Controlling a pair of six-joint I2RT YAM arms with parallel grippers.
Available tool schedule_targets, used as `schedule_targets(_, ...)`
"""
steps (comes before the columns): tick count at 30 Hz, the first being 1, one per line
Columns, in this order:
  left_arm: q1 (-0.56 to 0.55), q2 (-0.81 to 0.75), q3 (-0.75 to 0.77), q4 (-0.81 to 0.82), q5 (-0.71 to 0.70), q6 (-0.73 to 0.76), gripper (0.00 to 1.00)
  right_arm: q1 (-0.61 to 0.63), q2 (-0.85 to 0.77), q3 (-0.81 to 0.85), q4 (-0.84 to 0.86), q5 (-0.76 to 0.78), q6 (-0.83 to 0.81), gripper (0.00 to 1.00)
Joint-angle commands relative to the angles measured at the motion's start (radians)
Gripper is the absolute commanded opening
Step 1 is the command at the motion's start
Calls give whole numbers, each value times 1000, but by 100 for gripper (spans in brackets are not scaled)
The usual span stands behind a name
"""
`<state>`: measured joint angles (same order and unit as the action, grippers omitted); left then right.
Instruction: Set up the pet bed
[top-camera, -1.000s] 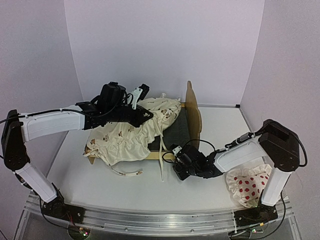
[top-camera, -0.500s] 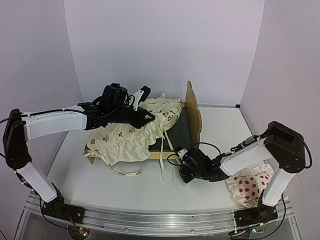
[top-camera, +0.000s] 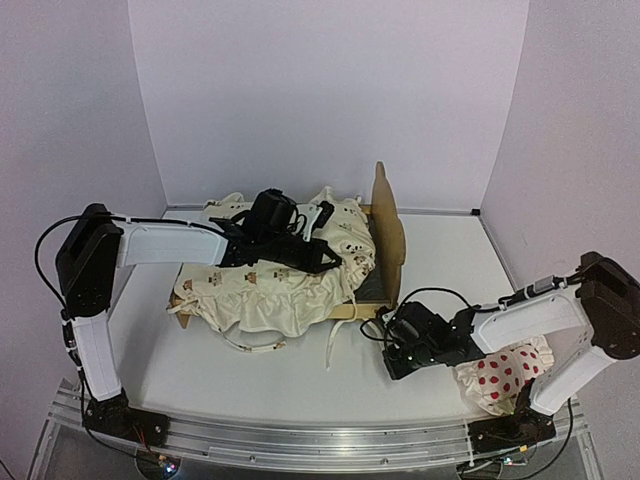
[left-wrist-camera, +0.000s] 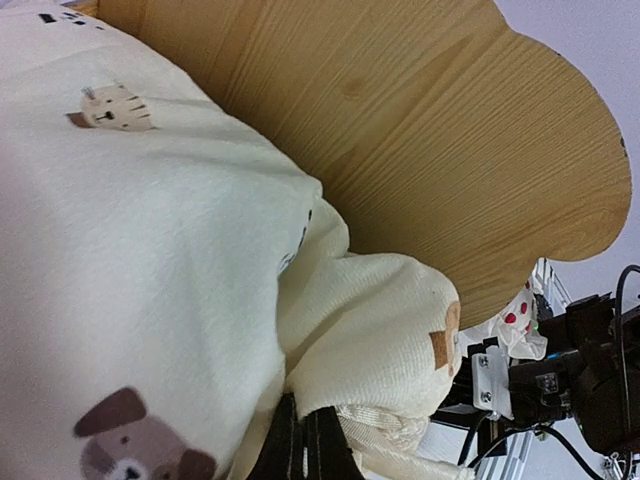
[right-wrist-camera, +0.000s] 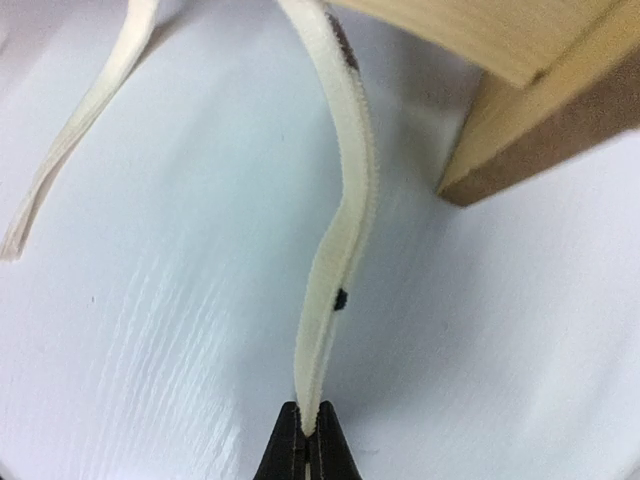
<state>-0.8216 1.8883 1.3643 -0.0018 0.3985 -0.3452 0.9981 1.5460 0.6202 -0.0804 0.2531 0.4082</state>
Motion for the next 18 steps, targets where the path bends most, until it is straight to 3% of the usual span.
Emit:
schedule_targets(1,-14,34,99,47,-14,-32,0,3,-74,-47,-95,-108,82,0)
schedule_targets(5,-22,71,148,40,-11,-48,3,4,-128,-72,-124,-174,112,0)
schedule_targets(9,-55,69,188,-28,-30,-18,26,7,-166,-42,-224,-235,103,0)
schedule_targets(16,-113,-47,232,-201,-195,57,66,9,-278,57,-485,-245,51,0)
schedule_targets(18,-147,-96,240,-276,-292,95,73,10,-308,88,-558,-234,26,0)
